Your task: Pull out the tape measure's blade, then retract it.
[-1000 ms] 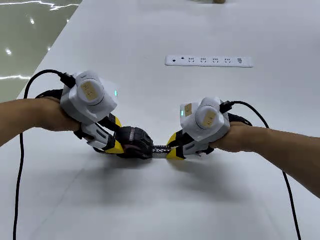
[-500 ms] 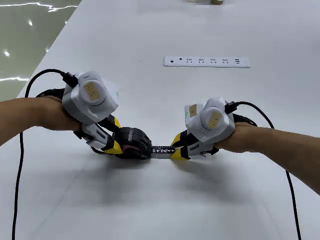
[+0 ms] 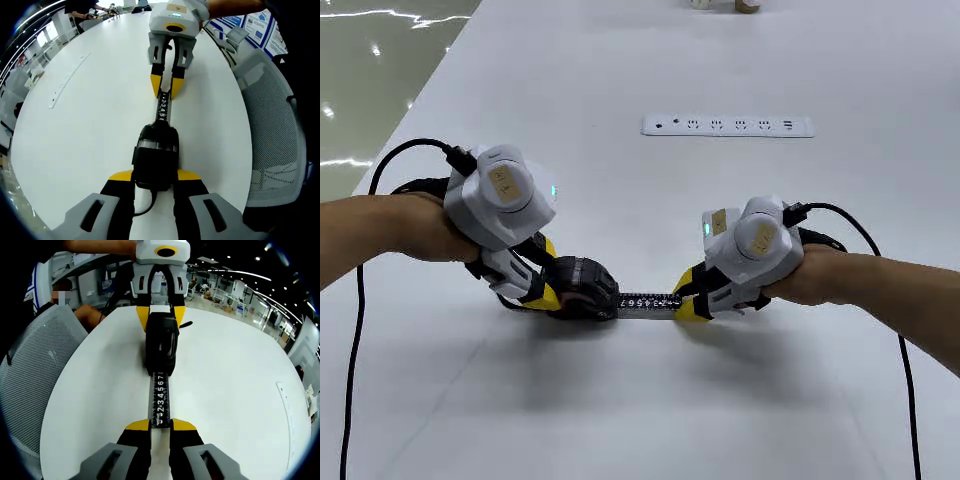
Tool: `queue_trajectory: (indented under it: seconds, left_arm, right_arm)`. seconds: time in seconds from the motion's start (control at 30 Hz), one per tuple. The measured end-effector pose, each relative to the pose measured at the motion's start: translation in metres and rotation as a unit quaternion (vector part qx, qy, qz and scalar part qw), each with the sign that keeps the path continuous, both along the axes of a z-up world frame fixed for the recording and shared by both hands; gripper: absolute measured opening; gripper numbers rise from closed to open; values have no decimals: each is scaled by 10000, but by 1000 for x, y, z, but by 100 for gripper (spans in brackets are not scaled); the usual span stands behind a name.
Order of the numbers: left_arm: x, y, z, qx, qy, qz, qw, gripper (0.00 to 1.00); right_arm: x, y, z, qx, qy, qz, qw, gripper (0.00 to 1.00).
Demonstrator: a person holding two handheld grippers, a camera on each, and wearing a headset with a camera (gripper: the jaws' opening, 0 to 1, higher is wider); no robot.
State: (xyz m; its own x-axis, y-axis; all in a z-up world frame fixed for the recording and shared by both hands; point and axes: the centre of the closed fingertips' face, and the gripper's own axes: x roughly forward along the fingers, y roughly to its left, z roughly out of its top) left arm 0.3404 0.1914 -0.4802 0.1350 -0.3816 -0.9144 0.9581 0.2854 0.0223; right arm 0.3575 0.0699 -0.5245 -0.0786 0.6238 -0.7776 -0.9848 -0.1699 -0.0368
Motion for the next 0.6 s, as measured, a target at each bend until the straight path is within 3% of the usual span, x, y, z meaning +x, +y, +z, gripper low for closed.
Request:
queue_trajectory:
  seconds: [0.6]
  left_arm:
    - [0, 0, 0, 85, 41, -15, 10000, 23]
  right_arm:
    - [2, -24, 2, -161, 12, -23, 9999, 9]
